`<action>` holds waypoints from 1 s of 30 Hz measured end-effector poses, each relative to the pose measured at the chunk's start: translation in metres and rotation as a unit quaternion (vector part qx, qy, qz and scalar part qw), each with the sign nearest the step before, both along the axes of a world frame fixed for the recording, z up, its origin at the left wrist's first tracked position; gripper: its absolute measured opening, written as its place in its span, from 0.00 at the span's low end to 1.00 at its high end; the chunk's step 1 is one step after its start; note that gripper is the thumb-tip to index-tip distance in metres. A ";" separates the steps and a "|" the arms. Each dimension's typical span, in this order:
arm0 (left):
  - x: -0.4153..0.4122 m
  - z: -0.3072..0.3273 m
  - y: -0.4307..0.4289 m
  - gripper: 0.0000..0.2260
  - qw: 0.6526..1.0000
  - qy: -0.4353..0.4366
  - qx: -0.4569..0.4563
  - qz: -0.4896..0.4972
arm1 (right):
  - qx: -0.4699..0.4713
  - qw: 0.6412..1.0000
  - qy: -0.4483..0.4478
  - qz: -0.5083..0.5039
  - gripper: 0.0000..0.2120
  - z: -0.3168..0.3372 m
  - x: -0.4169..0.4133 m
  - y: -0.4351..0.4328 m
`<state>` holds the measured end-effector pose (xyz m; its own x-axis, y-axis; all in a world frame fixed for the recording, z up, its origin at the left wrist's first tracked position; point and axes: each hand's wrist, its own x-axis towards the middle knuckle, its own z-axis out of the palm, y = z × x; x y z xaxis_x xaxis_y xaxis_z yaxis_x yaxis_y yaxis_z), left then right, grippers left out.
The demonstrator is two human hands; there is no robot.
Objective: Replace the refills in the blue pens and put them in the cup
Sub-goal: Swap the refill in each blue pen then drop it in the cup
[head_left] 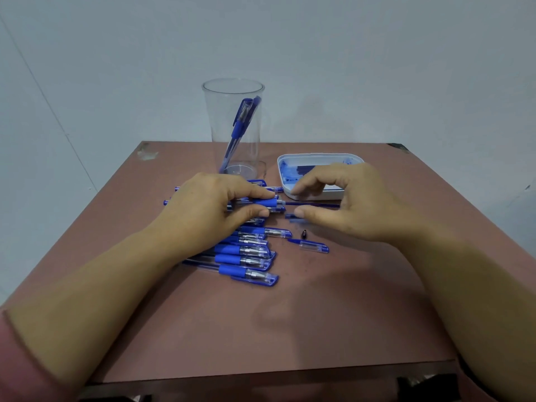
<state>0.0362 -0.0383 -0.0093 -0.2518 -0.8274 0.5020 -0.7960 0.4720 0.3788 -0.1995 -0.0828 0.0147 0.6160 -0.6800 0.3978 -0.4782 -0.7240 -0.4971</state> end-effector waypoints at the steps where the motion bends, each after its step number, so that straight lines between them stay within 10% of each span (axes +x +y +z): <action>1: 0.000 0.000 0.000 0.17 1.000 -0.002 0.000 -0.001 | -0.003 1.000 0.000 0.004 0.11 -0.002 0.004 0.000; 30: 0.007 0.006 -0.001 0.15 0.999 0.013 0.017 0.035 | 0.078 0.981 0.160 -0.077 0.05 -0.001 -0.025 -0.022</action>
